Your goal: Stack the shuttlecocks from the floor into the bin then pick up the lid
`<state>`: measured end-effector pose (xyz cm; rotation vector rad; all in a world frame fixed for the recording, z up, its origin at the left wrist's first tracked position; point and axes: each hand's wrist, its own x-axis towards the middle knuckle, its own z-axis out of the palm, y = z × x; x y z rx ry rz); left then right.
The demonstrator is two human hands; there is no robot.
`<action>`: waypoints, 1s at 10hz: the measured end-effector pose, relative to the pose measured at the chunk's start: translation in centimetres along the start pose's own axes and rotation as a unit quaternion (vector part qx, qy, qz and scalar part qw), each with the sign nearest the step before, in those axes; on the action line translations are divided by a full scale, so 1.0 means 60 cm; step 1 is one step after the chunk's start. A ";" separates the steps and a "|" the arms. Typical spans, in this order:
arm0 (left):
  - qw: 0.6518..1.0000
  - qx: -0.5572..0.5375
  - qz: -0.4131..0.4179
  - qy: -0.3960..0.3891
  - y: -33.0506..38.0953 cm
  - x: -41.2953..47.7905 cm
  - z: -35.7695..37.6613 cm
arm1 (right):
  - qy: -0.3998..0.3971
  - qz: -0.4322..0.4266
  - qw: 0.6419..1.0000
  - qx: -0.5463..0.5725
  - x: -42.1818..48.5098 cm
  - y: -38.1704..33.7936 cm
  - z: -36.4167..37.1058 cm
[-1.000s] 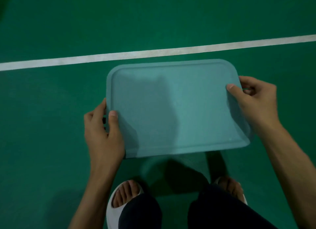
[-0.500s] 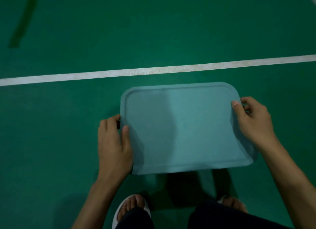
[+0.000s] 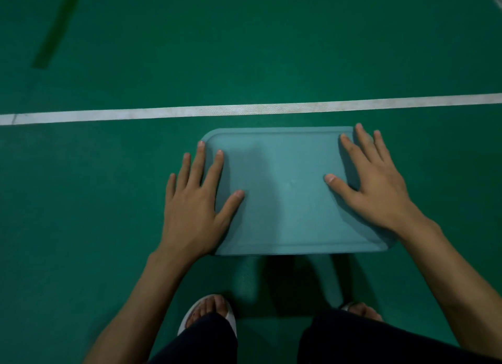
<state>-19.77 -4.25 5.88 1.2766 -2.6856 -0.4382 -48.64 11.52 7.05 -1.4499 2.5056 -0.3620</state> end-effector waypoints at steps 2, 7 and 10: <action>0.997 -0.053 -0.014 0.045 0.010 -0.010 -0.013 | 0.029 0.052 0.984 0.166 -0.021 0.012 -0.018; 0.954 -0.288 -0.067 0.045 -0.021 0.047 0.004 | 0.040 0.166 0.905 0.389 0.030 0.007 0.013; 0.916 -0.390 -0.093 0.016 -0.025 0.045 -0.015 | 0.028 0.224 0.872 0.434 0.006 0.007 -0.006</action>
